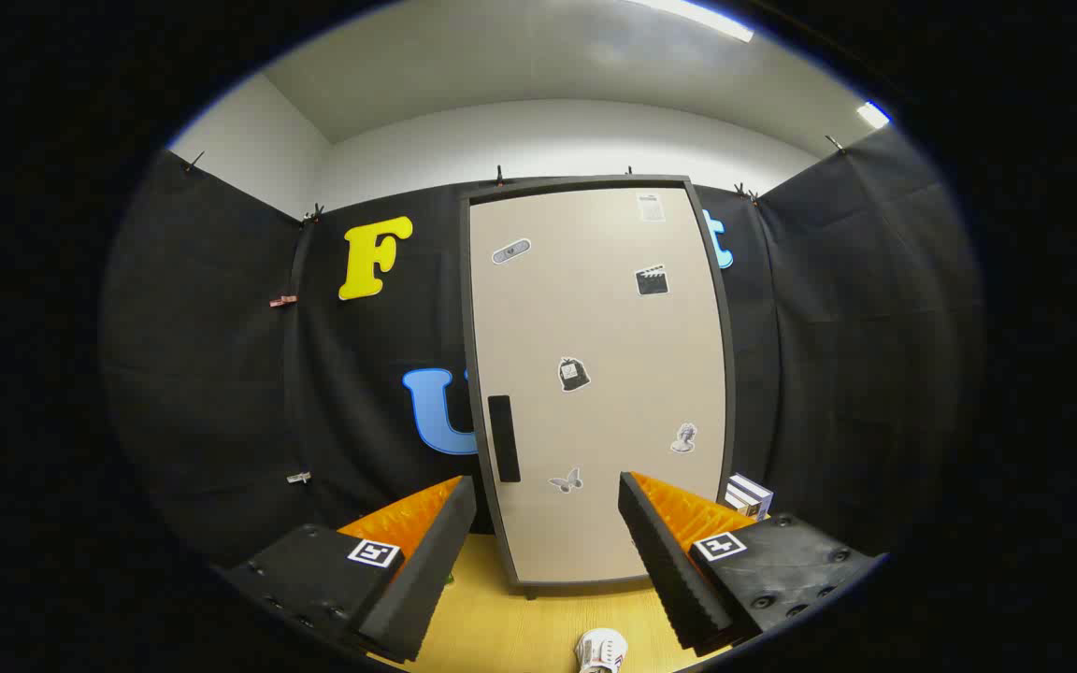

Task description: Open the shoe cabinet door, grab the shoes and put them into the shoe cabinet, then close the shoe cabinet door.

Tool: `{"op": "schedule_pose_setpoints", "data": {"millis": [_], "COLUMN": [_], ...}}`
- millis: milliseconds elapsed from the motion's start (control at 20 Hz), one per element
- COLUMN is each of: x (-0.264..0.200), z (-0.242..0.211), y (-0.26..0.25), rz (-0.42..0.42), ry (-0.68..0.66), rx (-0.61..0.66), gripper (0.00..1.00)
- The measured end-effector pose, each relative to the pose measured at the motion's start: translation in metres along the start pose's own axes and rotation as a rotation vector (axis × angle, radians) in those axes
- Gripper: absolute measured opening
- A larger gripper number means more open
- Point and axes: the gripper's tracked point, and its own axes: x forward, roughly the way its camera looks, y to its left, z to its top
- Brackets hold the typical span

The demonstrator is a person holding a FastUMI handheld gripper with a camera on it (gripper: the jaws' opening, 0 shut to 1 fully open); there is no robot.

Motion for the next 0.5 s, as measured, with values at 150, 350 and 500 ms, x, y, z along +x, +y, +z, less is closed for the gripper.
{"op": "schedule_pose_setpoints", "data": {"millis": [150,350,500], "x": [0.0033,0.0074,0.0105], "z": [-0.0019,-0.0029,-0.0028], "y": [0.0006,0.0031,0.0041], "rz": [0.002,0.007,0.009], "ry": [0.004,0.007,0.005], "rx": [0.001,-0.005,-0.006], "gripper": [0.98,0.98,0.98]}}
